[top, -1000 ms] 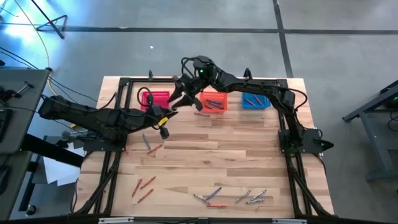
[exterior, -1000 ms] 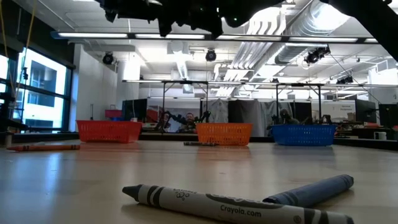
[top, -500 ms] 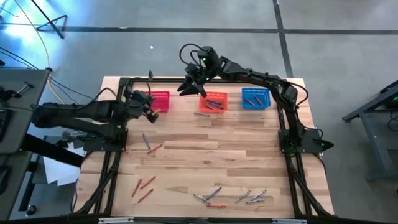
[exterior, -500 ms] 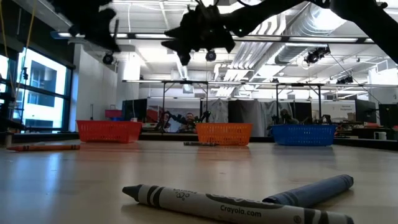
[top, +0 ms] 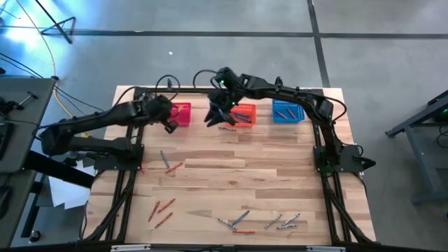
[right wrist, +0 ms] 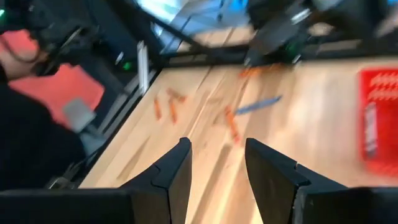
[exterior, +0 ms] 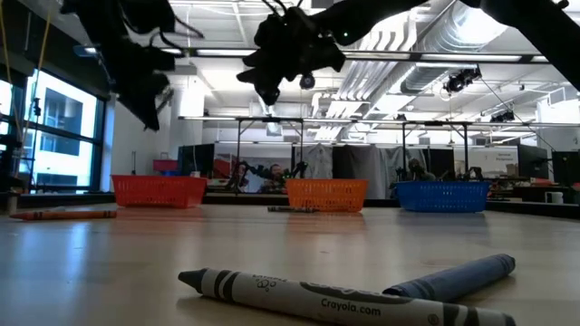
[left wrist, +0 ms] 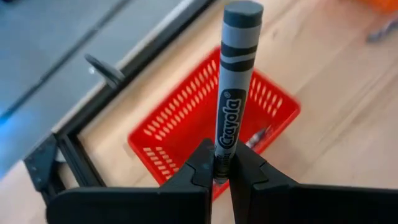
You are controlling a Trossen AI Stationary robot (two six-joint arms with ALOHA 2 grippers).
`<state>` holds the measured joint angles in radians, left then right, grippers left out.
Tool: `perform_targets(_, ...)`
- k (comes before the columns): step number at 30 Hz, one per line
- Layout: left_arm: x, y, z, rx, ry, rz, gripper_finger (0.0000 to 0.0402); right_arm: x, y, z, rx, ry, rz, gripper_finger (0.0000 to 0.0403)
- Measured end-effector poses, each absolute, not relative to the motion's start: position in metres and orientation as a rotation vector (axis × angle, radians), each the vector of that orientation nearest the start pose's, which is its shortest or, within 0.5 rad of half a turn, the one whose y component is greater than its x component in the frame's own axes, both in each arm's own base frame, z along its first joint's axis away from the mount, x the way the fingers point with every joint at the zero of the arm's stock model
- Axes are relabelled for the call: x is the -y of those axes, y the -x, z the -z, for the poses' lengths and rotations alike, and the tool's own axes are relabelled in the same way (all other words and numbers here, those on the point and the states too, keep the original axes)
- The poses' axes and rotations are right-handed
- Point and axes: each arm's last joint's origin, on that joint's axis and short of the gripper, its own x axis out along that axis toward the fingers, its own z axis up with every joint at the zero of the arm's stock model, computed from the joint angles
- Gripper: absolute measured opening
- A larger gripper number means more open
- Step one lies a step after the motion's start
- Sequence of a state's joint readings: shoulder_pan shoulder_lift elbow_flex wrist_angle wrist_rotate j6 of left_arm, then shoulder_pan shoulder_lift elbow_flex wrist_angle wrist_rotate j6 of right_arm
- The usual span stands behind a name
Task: Sort crayons
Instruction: Put the gray crayon into the red bin
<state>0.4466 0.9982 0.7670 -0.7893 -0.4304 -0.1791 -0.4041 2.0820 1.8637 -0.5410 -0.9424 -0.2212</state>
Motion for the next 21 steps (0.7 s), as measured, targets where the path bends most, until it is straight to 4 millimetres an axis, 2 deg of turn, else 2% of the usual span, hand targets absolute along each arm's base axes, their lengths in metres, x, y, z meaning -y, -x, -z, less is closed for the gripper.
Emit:
perform_targets(5,-0.112,-0.160,-0.229,-1.104,0.211,-0.843,0.0007,0.147,-0.415,-0.293,-0.628,-0.244,-0.599,0.0141)
perform_targets(11,-0.139,-0.166,-0.214,-1.103,0.274,-0.760,0.0011,0.136,-0.386,-0.313,-0.760,-0.225,-0.557,0.0141)
perform_targets(16,-0.150,-0.167,-0.200,-1.142,0.346,-0.725,0.0031,0.129,-0.369,-0.321,-0.887,-0.218,-0.483,0.0141)
perform_targets(21,-0.158,-0.168,-0.189,-1.205,0.334,-0.720,0.0053,0.125,-0.362,-0.326,-0.958,-0.194,-0.401,0.0141)
